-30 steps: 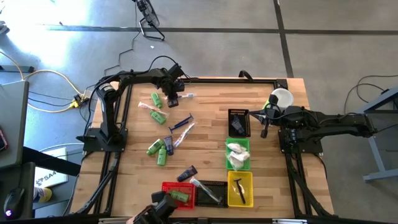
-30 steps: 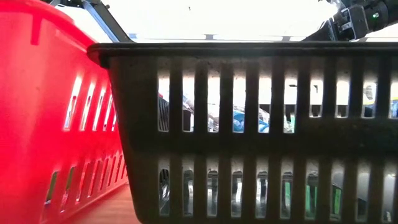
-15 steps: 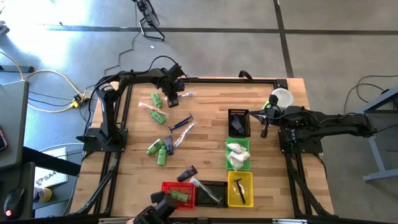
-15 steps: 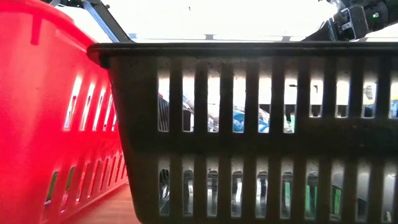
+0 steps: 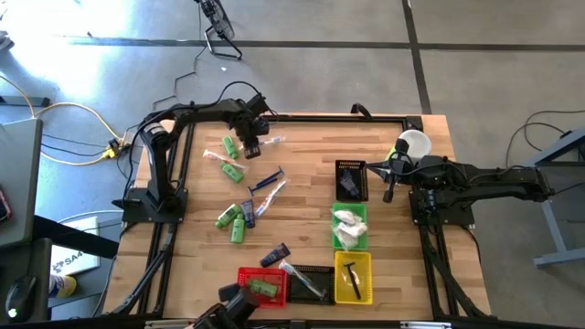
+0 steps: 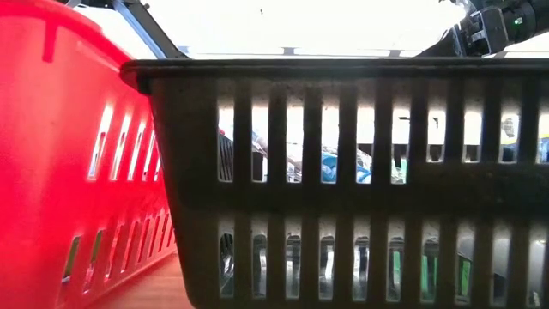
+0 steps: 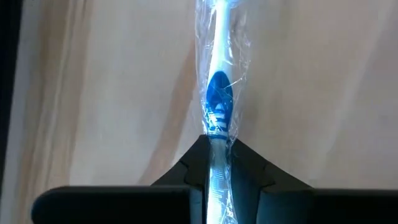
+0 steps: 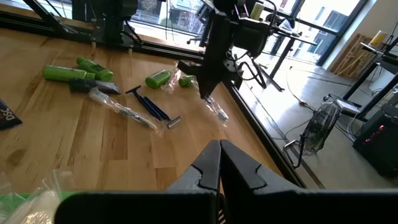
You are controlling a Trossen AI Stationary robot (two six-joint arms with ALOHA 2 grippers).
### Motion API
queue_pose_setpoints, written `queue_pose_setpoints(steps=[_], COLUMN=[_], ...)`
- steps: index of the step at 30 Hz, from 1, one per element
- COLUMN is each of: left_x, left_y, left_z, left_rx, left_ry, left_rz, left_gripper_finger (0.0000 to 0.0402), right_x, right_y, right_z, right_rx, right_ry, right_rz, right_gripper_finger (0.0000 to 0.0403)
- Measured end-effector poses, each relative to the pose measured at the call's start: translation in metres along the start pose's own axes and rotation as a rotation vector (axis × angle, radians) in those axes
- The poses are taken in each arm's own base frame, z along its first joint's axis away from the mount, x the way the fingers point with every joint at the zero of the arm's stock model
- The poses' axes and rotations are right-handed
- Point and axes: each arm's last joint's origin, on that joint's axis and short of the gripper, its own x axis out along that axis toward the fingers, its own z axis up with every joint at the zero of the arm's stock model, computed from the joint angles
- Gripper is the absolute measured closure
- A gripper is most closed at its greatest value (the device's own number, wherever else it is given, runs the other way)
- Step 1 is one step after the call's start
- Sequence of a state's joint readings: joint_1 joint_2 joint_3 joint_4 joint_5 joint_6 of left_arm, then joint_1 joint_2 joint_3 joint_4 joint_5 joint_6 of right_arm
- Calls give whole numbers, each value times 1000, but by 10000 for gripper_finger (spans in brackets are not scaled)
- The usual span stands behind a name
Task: Pick & Place Travel size toiletries
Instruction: Put the dark blue toothbrush into the bottom black bin
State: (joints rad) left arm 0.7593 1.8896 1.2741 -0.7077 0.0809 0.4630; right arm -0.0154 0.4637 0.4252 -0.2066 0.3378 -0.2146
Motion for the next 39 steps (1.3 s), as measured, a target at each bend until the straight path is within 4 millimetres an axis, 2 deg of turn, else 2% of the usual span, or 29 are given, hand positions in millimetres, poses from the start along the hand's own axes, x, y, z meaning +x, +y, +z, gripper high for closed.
queue_pose_setpoints(steps=[5,10,17,20,26,30,39], left_x=[-21,-52,-91,-101,-105,-97,-76], left_y=[1,0,-12,-19,-47,-75,-131], left_z=[8,19,17,22,40,50,66], left_rx=[4,24,44,81,186,234,114], left_ry=[-41,-197,-380,-474,-567,-592,-752], left_rz=[-12,-59,-223,-311,-365,-356,-306], left_gripper_finger=[368,368,368,368,368,368,368], right_x=[0,0,0,0,0,0,0], right_y=[0,0,0,0,0,0,0], right_z=[0,0,0,0,0,0,0], right_rx=[0,0,1,5,8,9,12], right_ry=[0,-1,0,0,-1,0,0], right_rz=[0,1,1,1,1,1,1], right_gripper_finger=[401,401,401,401,401,401,401])
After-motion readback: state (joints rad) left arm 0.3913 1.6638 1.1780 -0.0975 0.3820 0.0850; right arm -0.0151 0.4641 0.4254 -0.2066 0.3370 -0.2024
